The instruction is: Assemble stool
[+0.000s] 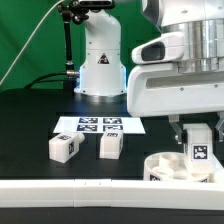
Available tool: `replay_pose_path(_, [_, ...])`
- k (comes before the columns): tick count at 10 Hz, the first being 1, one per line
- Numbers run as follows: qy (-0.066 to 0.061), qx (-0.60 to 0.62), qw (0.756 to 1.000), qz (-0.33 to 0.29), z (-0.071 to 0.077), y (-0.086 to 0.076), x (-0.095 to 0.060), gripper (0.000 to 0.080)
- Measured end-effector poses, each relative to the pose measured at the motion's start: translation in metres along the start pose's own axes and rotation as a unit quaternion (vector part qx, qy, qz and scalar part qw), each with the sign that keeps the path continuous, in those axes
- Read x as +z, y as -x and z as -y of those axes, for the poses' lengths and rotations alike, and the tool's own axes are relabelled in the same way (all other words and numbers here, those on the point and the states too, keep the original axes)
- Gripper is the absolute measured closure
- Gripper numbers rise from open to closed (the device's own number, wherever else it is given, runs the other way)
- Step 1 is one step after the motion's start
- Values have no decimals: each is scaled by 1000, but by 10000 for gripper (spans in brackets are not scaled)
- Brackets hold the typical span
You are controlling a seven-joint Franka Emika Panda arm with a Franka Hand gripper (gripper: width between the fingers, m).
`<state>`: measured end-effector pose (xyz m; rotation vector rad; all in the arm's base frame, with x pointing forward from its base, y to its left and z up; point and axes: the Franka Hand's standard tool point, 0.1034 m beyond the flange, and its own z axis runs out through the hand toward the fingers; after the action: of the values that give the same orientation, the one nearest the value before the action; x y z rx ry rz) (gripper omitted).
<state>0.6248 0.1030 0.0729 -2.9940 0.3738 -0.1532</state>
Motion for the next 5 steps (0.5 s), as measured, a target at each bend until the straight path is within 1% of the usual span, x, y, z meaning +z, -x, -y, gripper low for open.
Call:
replay_pose_path(2, [3,123,992,0,1,1,0,459])
replay_pose_path(4, [4,248,969,0,3,2,1,459])
replay_pose_path(5, [8,269,963,1,3,2,1,459])
